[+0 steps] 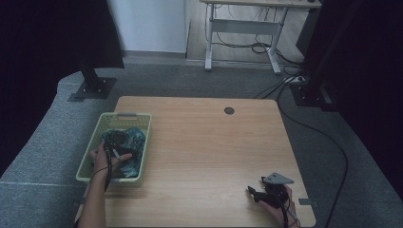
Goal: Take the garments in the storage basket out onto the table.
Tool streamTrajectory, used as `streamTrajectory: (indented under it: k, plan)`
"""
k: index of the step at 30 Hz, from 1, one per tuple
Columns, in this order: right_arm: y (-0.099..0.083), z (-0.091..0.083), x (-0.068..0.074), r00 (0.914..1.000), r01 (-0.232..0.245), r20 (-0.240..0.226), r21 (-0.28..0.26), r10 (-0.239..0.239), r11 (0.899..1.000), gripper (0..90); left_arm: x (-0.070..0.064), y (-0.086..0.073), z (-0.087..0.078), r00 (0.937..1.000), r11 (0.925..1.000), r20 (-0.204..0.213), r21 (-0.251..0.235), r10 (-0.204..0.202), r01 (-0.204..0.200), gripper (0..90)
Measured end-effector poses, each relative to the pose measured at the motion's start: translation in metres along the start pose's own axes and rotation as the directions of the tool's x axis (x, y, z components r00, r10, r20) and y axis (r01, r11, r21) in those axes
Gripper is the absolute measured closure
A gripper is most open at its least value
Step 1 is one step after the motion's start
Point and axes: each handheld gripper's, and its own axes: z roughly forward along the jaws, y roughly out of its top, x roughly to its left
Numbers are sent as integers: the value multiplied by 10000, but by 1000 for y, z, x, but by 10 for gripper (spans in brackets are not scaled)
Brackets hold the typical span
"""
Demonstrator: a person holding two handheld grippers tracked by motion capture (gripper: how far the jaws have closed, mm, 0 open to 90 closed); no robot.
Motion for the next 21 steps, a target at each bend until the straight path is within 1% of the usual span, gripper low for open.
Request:
streamTrajectory:
  k: [3,5,8,9,10,13,15,18,21]
  plan:
    - [0,0,0,10000,0,0,0,0,10000,263,0,0,-1,10000,10000,32,3,87,-87,93]
    - [0,0,0,10000,-3,1,0,3,10000,263,-1,1,-2,9998,9999,129,-14,144,-144,116]
    - [0,0,0,10000,-1,0,-1,1,10000,263,-2,1,-3,9993,9997,287,-32,252,-252,186]
    - [0,0,0,10000,-2,0,0,2,10000,263,-2,1,-4,9987,9993,362,-59,368,-366,206]
    - [0,0,0,10000,-4,0,0,4,10000,264,-3,1,-4,9983,9992,419,-93,398,-395,238]
    - [0,0,0,10000,-3,0,-1,3,10000,263,-3,2,-5,9977,9990,530,-145,430,-423,294]
    - [0,0,0,10000,-2,1,0,2,10000,263,-3,2,-6,9970,9986,588,-207,504,-493,334]
    - [0,0,0,10000,-2,2,0,2,10000,264,-3,1,-6,9968,9980,592,-345,546,-526,428]
    - [0,0,0,10000,22,4,-14,-22,10000,264,-4,2,-7,9961,9977,628,-338,613,-593,473]
